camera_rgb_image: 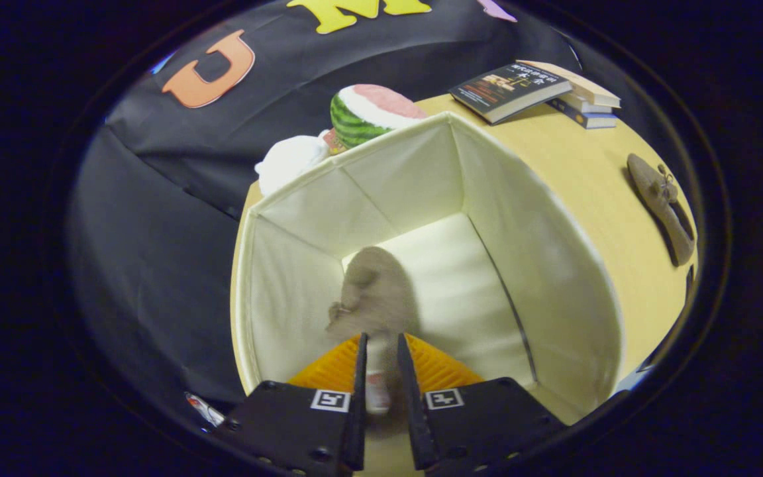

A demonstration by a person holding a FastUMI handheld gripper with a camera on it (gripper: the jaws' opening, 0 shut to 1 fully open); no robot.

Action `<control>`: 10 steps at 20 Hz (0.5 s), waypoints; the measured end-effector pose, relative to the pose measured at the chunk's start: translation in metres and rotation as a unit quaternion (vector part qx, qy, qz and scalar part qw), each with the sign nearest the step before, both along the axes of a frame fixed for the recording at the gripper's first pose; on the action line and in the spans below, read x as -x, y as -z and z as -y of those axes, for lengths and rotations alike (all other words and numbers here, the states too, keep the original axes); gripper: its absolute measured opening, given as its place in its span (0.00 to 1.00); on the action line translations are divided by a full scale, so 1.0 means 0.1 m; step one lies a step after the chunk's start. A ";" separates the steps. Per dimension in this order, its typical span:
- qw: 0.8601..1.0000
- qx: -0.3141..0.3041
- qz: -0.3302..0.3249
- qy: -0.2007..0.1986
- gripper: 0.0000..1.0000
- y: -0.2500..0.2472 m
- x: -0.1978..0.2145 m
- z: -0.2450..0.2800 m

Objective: Open the storage box then place both shoes into the box .Put the left shoe in first, then the right shoe, with the right side of both shoes facing outward in a uniform manner.

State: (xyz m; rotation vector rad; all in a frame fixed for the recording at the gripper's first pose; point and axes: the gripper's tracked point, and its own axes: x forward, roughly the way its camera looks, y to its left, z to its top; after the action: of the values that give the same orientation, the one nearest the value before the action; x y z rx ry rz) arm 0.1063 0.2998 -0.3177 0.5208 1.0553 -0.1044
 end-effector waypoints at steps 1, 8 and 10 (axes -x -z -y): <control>1.000 0.008 0.009 -0.005 0.37 -0.04 -0.02 0.01; 0.992 0.044 0.104 -0.048 0.86 -0.67 -0.02 0.23; 0.987 0.049 0.140 -0.054 0.87 -1.00 0.07 0.40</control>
State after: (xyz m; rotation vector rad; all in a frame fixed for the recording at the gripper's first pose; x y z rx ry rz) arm 0.0994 0.2597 -0.2180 0.3762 0.7966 0.0124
